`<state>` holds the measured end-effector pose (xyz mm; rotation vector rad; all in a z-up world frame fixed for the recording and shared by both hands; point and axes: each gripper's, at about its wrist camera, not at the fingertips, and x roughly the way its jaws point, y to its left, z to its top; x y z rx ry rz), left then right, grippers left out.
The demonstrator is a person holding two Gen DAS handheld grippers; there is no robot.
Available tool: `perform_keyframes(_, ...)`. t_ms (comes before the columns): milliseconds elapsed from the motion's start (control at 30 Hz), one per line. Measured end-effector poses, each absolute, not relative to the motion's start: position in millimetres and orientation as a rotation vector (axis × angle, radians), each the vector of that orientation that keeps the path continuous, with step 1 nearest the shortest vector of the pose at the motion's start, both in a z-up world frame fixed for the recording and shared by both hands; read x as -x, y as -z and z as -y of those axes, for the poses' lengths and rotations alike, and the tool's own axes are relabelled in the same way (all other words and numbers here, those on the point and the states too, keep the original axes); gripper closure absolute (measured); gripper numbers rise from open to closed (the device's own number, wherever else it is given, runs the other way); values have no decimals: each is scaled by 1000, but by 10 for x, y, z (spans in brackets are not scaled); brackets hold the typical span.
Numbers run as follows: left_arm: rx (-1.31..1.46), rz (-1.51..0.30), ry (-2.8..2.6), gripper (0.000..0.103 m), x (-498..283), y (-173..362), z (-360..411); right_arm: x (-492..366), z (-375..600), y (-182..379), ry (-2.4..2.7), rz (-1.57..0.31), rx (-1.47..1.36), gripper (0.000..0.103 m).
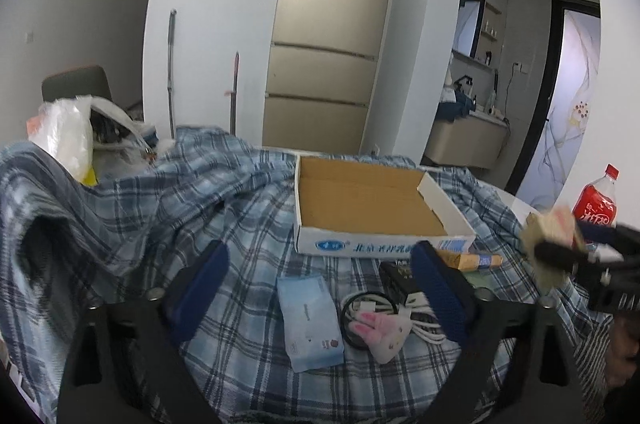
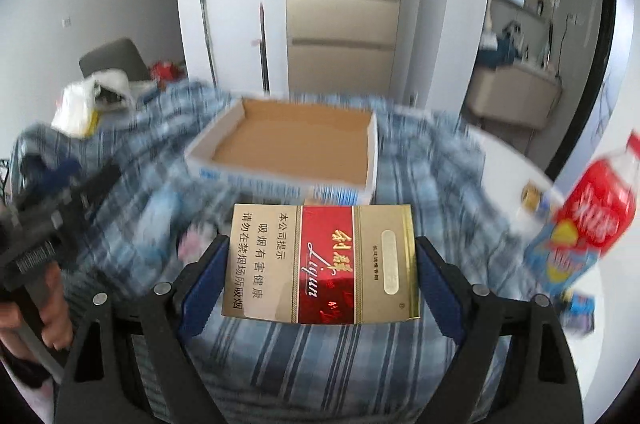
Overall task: Organize soft objects
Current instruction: 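Lift the cigarette pack with the right tool while the left tool grasps the blue tissue packet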
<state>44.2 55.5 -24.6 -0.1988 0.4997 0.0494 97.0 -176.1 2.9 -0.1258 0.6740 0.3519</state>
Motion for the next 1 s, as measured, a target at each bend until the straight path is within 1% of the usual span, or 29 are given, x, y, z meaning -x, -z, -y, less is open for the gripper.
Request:
perform_keyframes(67,216,-528,-54,15,-491,288,-588,-1017,1747,-65,-366,-627,124,15)
perform_keyframes(200,239,-582,-63,18,-570,374,-631,-1131,1697,33,-380,-541,119,15)
perform_keyframes(267,243,-616,-65,24,-626,427,-634,-1169,1710,131,-397,-537,87,15)
perform_keyframes(433,219,-693,-80,27,-746,548,-587,-1199,1775,310,-401,-552,66,15)
perform_keyframes(500,188,-723,-86,29,-793,598,-530,-1178,1772,340,-405,-551,74,15)
perform_keyframes(533,171,-739,-88,32,-816,622,-499,-1164,1755,346,-407,-548,81,15)
perform_keyframes(667,145,-806,-95,34,-920,719,-462,-1085,1692,356,-429,-526,115,15)
perform_keyframes(767,169,-871,-99,42,-1006,823,-509,-1016,1666,339,-438,-496,139,15)
perform_keyframes(933,191,-922,-97,42,-1059,922,-542,-960,1650,313,-449,-470,160,15)
perform_keyframes(1000,175,-924,-94,45,-1063,924,-508,-955,1651,315,-452,-468,163,15)
